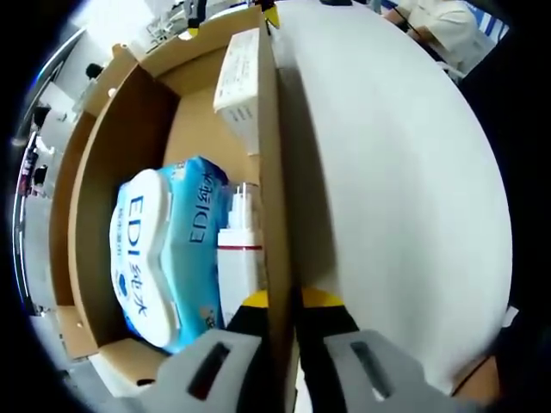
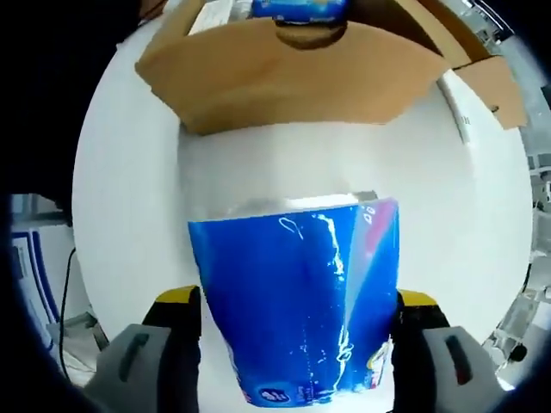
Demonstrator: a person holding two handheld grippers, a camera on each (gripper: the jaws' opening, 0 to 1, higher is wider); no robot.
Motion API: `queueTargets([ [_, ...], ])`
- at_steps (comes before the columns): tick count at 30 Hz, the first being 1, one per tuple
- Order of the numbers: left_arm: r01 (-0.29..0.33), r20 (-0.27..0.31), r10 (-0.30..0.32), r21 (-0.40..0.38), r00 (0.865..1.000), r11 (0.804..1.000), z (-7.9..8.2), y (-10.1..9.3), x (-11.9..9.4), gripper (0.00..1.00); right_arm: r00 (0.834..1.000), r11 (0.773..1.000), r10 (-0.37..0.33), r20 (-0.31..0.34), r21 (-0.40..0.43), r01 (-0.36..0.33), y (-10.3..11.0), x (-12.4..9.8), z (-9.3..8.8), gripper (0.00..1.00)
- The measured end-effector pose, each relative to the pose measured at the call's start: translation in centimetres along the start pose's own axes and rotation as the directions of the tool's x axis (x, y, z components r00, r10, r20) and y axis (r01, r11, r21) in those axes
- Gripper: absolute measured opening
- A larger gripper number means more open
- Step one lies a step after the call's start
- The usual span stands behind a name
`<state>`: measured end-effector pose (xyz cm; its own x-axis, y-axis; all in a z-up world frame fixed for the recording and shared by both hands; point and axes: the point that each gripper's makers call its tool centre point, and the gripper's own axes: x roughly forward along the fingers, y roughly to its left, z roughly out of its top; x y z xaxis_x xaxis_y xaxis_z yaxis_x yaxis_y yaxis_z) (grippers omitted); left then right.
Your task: Operate the shoe box by opening the lid, removing the specified soft item, and placing it in the target area until the item is outside and the box remains undamaged.
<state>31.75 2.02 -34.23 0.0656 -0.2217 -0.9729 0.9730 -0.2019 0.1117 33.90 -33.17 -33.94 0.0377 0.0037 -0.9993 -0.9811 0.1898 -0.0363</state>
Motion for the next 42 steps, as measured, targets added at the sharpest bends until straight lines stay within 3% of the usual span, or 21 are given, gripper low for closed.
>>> queueTargets([
  [6, 0.001, -0.001, -0.001, 0.001, 1.0, 1.0, 0.0, 0.0, 0.0, 0.03, 1.0, 1.0, -0.028, 0.01, 0.001, 0.028, -0.8, -0.6, 0.0, 1.0],
  [20, 0.0, -0.001, 0.0, -0.003, 1.0, 1.0, 0.0, -0.1, 0.0, 0.03, 0.999, 0.999, -0.032, 0.022, 0.009, 0.032, -0.9, -1.0, 0.1, 0.99],
  [28, -0.001, -0.003, 0.001, -0.001, 1.0, 1.0, 0.0, 0.0, 0.1, 0.03, 0.998, 0.999, -0.042, 0.036, 0.014, 0.042, -0.6, -2.3, 0.4, 0.98],
  [36, 0.001, -0.003, -0.001, -0.003, 1.0, 1.0, 0.0, 0.0, 0.1, 0.03, 0.993, 0.997, -0.077, 0.092, 0.023, 0.075, -0.4, -4.2, 2.2, 0.98],
  [42, -0.003, -0.004, 0.003, 0.001, 1.0, 1.0, 0.0, 0.0, 0.1, 0.03, 0.992, 0.996, -0.092, 0.088, 0.002, 0.092, 0.4, -5.1, 2.7, 0.97],
])
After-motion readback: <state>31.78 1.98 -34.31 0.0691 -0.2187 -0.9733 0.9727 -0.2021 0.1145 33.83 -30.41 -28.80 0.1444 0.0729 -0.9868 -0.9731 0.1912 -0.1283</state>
